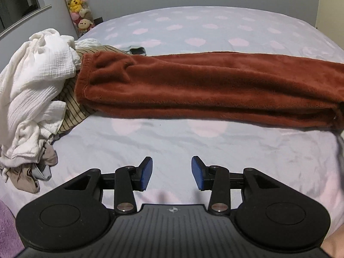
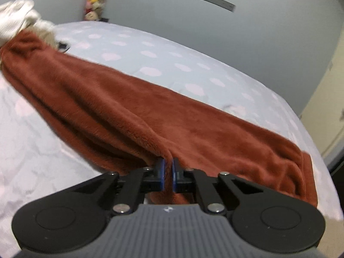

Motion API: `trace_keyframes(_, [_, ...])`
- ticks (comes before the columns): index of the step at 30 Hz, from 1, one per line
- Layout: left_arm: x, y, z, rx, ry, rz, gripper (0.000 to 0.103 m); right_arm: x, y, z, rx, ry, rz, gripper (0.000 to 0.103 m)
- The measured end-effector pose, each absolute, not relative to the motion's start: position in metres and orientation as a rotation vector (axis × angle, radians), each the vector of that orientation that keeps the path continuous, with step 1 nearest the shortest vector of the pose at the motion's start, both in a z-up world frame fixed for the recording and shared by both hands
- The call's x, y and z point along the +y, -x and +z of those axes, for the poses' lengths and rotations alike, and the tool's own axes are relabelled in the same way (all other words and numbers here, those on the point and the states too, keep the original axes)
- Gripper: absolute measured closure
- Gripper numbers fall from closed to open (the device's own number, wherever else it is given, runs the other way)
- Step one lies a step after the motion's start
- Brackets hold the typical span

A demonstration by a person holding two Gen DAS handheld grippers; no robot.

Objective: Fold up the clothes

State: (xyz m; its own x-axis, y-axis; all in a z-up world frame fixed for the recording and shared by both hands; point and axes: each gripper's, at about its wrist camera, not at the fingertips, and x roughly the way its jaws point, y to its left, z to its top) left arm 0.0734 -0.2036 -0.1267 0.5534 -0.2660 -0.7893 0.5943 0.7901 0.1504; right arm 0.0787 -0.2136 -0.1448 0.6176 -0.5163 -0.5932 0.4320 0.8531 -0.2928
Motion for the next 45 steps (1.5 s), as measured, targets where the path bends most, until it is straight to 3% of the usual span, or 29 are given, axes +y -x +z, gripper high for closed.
trace_keyframes(1, [-0.202, -0.071, -0.127, 0.84, -0.433, -0.526, 0.065, -0.217, -0.076, -0.142, 0.719, 0.109, -0.564, 0.103])
trace_keyframes(6, [-0.197, -0.067, -0.13, 0.854, -0.415, -0.53, 0.065, -0.245, -0.051, -0.126, 0.708, -0.056, -0.707, 0.101])
trace_keyframes(9, [-0.201, -0.066, -0.132, 0.85, -0.404, -0.549, 0.065, -0.247, -0.037, -0.119, 0.63, -0.126, -0.674, 0.094])
trace_keyframes(12, [-0.206, -0.061, -0.132, 0.825, -0.388, -0.591, 0.065, -0.23, -0.04, -0.116, 0.594, -0.064, -0.626, 0.069])
trace_keyframes(13, [-0.208, -0.058, -0.132, 0.807, -0.391, -0.61, 0.065, -0.222, -0.042, -0.116, 0.592, -0.026, -0.606, 0.067])
trace_keyframes(24, [-0.269, -0.036, -0.144, 0.665, -0.526, -0.832, 0.065, -0.17, -0.075, -0.138, 0.688, 0.284, -0.439, 0.061])
trace_keyframes(35, [-0.366, -0.023, -0.175, 0.465, -0.807, -1.009, 0.065, -0.185, -0.087, -0.153, 0.738, 0.23, -0.408, 0.062])
trace_keyframes(40, [-0.4, -0.025, -0.188, 0.466, -0.867, -1.05, 0.066, -0.204, -0.088, -0.153, 0.714, 0.125, -0.402, 0.071])
trace_keyframes(45, [-0.411, -0.038, -0.194, 0.558, -0.833, -1.051, 0.081, -0.224, -0.07, -0.131, 0.621, -0.02, -0.387, 0.058])
